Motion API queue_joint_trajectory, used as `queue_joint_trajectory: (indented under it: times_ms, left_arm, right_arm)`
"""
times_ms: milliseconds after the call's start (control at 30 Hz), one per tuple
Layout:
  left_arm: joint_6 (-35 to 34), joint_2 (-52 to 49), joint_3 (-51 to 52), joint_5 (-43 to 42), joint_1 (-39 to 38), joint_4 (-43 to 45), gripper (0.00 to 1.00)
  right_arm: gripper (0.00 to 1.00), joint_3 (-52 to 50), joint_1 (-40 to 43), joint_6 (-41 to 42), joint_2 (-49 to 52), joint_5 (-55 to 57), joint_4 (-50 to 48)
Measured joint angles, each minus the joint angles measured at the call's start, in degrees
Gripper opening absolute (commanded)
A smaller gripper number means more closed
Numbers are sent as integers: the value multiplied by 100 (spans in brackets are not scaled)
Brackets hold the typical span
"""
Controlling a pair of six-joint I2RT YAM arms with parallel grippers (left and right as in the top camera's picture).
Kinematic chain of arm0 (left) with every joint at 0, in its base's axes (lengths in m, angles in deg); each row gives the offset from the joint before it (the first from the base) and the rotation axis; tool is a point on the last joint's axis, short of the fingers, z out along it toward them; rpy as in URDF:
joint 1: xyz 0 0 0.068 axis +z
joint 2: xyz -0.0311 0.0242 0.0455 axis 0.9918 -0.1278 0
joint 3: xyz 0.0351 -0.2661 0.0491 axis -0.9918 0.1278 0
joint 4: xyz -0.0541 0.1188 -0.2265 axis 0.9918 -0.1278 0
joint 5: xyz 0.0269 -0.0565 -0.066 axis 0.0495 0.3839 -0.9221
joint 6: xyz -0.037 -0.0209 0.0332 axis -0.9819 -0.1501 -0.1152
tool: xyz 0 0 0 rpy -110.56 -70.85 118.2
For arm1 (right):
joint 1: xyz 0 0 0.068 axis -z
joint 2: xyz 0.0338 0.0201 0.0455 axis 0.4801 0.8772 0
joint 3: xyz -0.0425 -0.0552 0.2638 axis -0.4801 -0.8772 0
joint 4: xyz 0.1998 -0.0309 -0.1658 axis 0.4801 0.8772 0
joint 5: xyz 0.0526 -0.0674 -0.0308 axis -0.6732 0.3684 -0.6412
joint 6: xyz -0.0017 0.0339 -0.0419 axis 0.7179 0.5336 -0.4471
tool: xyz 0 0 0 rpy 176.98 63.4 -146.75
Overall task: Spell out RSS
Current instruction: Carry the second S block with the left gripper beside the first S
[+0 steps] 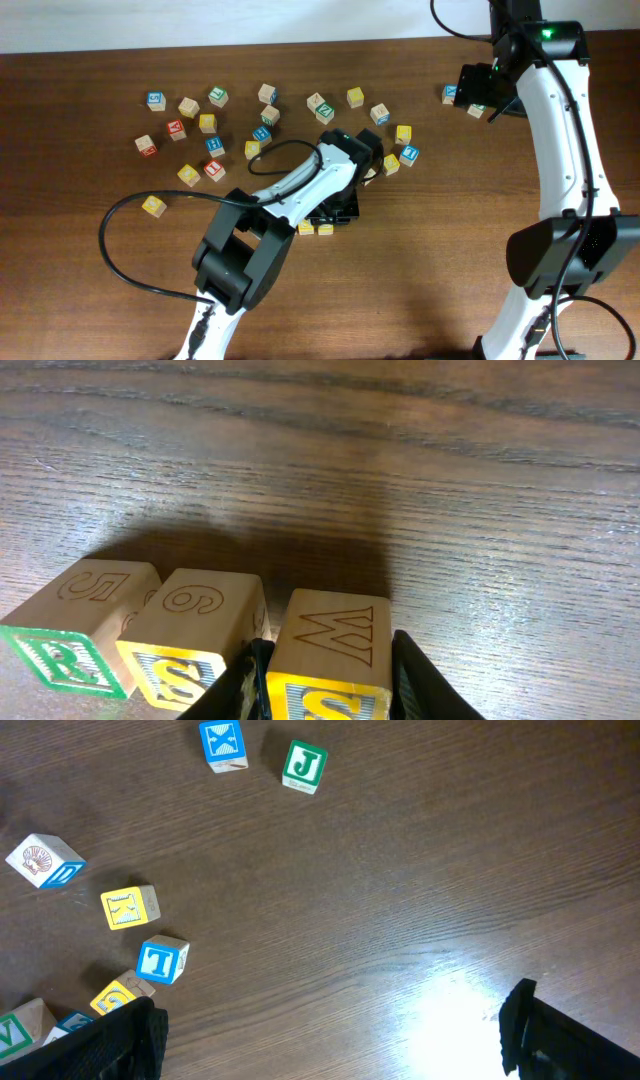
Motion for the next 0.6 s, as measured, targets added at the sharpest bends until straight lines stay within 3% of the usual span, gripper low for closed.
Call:
queue_joint_trajectory:
  times_ms: [600]
  left_arm:
    - [452, 0, -227, 7, 173, 168, 36]
  right_arm:
    - [98, 0, 0, 2, 0, 0, 0]
